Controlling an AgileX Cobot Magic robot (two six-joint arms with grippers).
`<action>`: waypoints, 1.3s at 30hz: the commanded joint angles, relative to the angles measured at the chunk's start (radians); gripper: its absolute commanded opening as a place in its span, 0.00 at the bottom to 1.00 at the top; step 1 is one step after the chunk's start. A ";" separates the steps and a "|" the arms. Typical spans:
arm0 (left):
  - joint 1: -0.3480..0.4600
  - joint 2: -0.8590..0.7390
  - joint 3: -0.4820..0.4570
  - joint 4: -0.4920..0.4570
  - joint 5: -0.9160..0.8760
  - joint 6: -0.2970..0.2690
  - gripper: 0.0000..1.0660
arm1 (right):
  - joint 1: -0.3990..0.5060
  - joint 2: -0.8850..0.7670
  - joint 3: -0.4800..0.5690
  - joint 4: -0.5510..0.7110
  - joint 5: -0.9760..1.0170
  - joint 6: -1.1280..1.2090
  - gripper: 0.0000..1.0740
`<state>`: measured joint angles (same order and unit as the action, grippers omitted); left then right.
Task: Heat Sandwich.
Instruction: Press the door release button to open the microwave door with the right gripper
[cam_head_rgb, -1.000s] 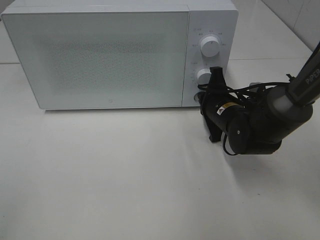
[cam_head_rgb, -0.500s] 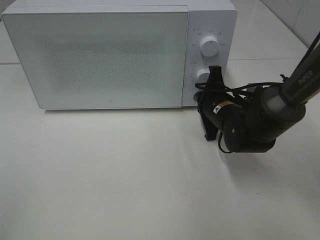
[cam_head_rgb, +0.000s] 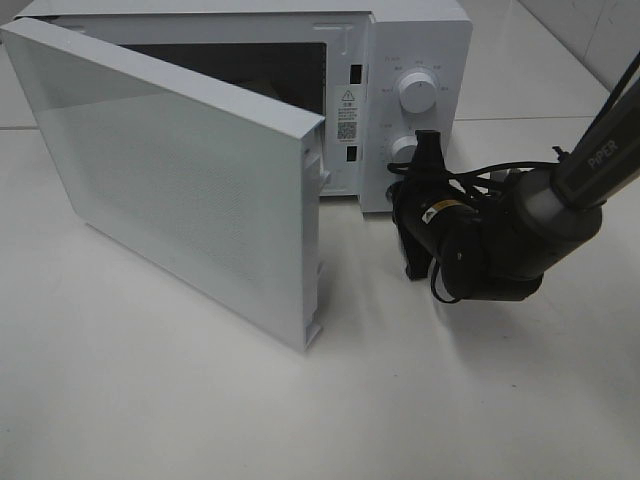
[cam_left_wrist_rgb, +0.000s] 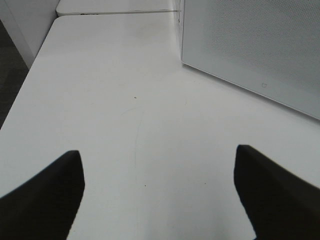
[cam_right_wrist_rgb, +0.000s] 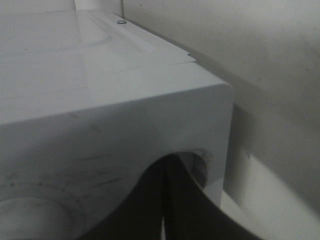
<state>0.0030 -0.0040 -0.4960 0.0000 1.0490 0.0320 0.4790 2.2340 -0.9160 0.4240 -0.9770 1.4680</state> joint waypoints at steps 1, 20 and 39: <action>0.001 -0.017 0.003 -0.009 -0.012 -0.003 0.71 | -0.036 0.043 -0.130 -0.049 -0.291 0.048 0.00; 0.001 -0.017 0.003 -0.009 -0.012 -0.003 0.71 | -0.036 0.043 -0.130 -0.047 -0.288 0.012 0.00; 0.001 -0.017 0.003 -0.009 -0.012 -0.003 0.71 | -0.034 -0.047 -0.068 -0.069 -0.059 -0.027 0.00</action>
<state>0.0030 -0.0040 -0.4960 0.0000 1.0490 0.0320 0.4710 2.1850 -0.9340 0.4340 -0.8000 1.4650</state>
